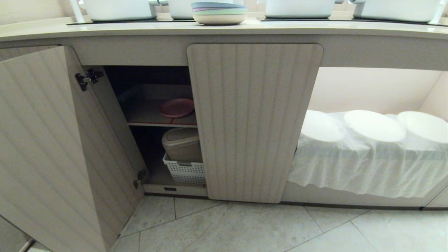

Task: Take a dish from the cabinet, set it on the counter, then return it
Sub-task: Close the cabinet door

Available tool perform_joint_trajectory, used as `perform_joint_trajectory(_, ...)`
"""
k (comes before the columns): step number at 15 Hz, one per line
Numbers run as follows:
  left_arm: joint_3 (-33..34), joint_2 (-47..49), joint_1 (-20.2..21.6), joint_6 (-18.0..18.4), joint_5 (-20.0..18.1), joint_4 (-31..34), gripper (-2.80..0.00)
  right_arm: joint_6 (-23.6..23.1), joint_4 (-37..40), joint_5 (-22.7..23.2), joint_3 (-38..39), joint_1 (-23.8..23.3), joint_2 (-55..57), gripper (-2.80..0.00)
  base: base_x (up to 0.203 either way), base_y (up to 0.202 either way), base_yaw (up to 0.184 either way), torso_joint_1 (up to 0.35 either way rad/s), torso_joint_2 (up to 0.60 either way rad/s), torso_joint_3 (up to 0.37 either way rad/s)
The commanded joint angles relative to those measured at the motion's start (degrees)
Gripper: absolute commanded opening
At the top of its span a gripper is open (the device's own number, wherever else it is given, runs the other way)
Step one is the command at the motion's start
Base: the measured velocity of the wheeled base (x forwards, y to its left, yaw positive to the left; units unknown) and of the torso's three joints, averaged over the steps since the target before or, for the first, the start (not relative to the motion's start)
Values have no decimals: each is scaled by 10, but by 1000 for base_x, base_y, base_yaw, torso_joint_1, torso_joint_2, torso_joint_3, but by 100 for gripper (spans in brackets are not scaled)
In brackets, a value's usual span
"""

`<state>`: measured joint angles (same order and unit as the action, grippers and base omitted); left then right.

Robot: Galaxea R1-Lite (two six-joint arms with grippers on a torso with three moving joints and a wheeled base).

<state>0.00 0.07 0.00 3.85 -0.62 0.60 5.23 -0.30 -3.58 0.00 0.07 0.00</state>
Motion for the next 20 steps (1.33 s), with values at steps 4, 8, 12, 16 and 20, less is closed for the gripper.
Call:
perform_joint_trajectory(4, 0, 0, 0, -1, 0, 0, -280, 0, 0, 0, 0, 0, 0, -280, 0, 0, 0, 0, 0, 0)
perform_joint_trajectory(8, 0, 0, 0, 0, 0, 0, -280, 0, 0, 0, 0, 0, 0, -280, 0, 0, 0, 0, 0, 0)
perform_joint_trajectory(12, 0, 0, 0, -1, 0, 0, -280, 0, 0, 0, 0, 0, 0, -280, 4, 18, 12, -1, 3, 1)
perform_joint_trajectory(16, 0, 0, 0, -2, 1, 0, -280, 0, 0, 0, 0, 0, 0, -280, 1, 176, 0, 3, 2, 1)
perform_joint_trajectory(20, 0, 0, 0, -2, 1, 0, -280, 0, 0, 0, 0, 0, 0, -280, 0, 196, -1, 0, 4, 6)
